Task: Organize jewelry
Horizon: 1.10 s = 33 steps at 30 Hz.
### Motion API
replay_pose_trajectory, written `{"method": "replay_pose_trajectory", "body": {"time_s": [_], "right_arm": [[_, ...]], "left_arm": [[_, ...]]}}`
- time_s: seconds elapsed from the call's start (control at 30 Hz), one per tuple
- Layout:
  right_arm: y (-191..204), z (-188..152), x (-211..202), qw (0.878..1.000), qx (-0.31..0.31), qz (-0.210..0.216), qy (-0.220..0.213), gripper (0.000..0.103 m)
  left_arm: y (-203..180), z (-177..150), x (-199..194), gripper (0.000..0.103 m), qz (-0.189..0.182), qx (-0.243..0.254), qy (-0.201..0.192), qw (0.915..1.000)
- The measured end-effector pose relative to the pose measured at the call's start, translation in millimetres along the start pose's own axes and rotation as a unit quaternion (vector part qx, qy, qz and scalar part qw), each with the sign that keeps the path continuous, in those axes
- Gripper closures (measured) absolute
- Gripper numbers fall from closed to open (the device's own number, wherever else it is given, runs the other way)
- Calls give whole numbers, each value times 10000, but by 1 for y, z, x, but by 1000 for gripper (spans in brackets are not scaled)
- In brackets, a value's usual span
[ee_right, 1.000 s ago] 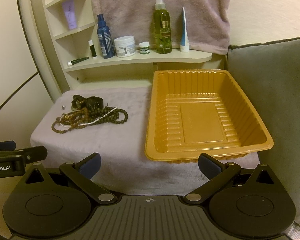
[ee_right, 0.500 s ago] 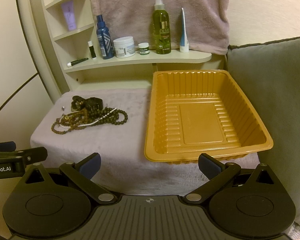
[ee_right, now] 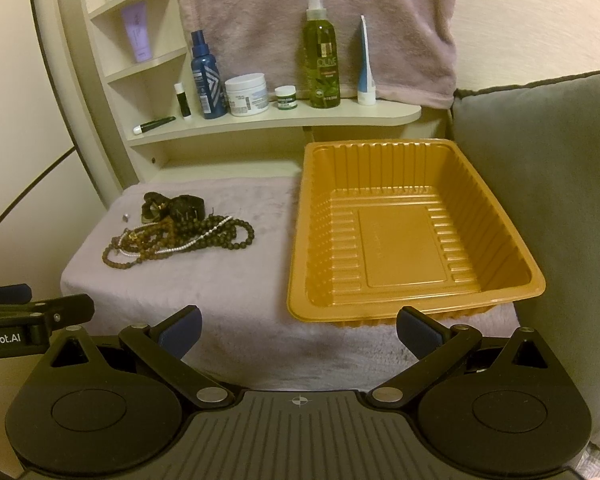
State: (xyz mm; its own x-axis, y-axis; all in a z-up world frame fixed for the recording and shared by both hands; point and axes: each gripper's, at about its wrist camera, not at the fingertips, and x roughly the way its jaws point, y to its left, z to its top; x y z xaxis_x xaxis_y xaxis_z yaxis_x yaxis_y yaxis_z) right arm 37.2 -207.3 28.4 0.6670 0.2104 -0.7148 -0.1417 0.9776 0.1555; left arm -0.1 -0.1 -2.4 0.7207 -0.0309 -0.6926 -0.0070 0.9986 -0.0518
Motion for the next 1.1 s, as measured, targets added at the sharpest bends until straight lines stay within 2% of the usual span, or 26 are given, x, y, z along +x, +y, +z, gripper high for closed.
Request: {"method": "replay_pose_trajectory", "body": {"time_s": [0.8, 1.1], "right_arm": [[-2, 0, 0, 10000, 7, 26, -5, 0], [6, 4, 7, 9997, -206, 102, -117, 0]], "left_arm": [[-1, 0, 0, 4, -21, -32, 1, 10000], [11, 3, 3, 5, -6, -146, -18, 9999]]}}
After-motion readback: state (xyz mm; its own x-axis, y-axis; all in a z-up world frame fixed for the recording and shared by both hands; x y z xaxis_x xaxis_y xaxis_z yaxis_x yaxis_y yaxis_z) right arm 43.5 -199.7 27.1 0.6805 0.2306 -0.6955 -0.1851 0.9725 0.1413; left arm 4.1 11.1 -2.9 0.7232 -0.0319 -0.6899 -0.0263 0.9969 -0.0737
